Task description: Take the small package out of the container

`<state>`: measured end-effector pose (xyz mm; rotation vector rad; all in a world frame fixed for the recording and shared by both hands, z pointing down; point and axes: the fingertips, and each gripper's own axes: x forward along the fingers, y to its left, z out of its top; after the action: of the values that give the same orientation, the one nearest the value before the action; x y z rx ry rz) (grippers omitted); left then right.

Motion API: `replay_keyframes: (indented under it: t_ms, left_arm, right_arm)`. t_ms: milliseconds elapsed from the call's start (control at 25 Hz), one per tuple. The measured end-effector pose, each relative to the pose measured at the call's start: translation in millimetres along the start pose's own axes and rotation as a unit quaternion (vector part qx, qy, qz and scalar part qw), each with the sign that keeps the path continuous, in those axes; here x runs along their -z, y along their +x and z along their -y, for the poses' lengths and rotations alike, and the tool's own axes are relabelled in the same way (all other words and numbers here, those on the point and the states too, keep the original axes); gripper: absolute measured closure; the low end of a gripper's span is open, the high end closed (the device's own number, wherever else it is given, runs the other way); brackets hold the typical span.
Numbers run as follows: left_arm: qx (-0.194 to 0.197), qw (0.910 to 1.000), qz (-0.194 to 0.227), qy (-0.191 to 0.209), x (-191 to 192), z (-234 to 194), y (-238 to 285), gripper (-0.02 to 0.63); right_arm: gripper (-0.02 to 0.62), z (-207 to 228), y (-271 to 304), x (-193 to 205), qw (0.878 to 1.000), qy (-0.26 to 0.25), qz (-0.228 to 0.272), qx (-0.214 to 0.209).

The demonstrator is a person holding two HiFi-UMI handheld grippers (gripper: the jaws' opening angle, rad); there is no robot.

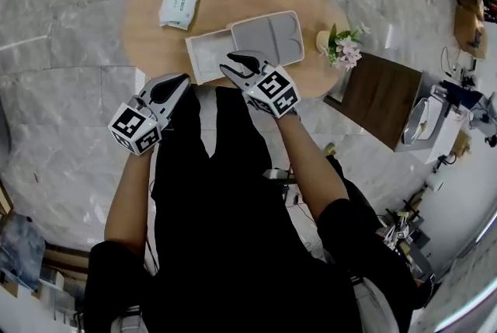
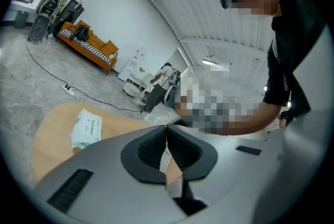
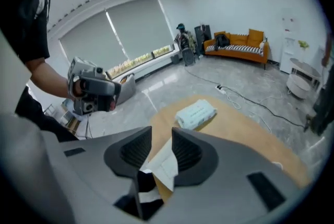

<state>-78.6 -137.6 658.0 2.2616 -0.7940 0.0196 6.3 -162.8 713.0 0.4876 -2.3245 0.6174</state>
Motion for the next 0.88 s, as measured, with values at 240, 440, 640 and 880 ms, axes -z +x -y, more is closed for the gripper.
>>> replay_keyframes:
  t_ms: [240,440,640,880]
  left_arm:
    - [-0.042,0.9989,-0.002,-0.023,51,-48,7,0.586]
    - [-0.064,0.9966,0.007,-0.051,92,-72,19,0.586]
    - [-0.073,0.9949,0.018,-0.068,116,-84,28,0.586]
    - [-0.069,0.9951,0.024,-0.067,128,-82,33,0.586]
  right_arm:
    - [0.465,30,83,67,0.989,-0.063,-0.127,-0.042]
    - [0.465,49,124,108,0.961,-0.156,-0.221,-0.056]
    - [0.466,58,156,131,0.939,-0.21,-0.269,-0.044]
    - [0.466,63,178,144,0.921,-0.224,-0.317,-0.024]
